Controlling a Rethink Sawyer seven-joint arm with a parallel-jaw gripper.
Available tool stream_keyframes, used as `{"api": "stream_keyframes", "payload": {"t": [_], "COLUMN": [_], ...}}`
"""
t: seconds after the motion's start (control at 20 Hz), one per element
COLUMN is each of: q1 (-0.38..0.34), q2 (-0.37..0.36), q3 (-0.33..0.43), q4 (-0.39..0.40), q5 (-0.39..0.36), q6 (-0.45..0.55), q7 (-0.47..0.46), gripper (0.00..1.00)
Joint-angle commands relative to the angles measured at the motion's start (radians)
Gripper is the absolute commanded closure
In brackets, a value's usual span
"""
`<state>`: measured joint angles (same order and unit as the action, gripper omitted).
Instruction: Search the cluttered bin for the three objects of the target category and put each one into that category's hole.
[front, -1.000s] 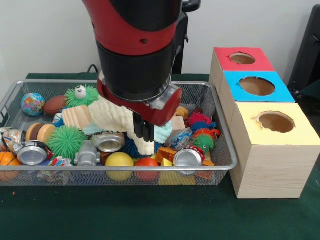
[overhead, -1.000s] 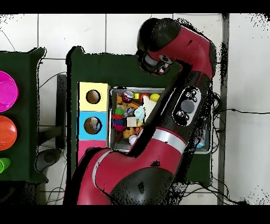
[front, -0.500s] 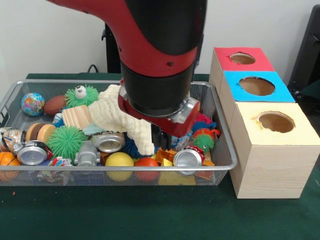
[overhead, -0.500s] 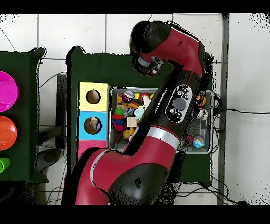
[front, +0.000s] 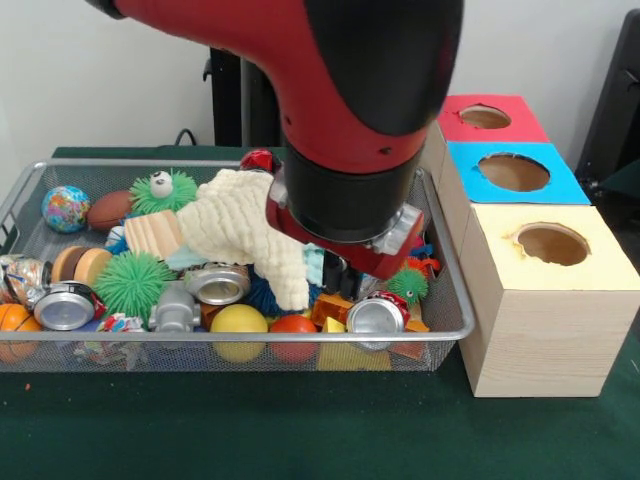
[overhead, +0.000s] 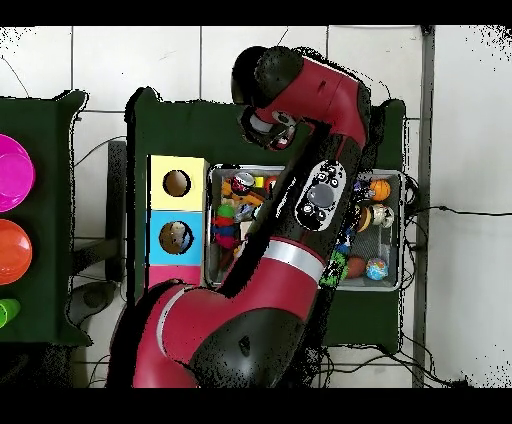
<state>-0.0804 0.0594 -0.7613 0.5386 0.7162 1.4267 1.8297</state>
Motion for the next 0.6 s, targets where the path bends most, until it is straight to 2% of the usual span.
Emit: {"api": "stream_keyframes", "payload": {"t": [0.05, 0.3, 0.6], "q1": [0.018, 0.039, 0.047], "q2": [-0.004, -0.013, 0.001], "q3": [0.066, 0.051, 0.067], "q4": [0.133, 0.150, 0.165], "q5": [-0.083, -0.119, -0.138], "q6": [-0.019, 0.032, 0.007], "q7": [0.197, 0.227, 0.240], "gripper": [1.00, 1.00, 1.00]}}
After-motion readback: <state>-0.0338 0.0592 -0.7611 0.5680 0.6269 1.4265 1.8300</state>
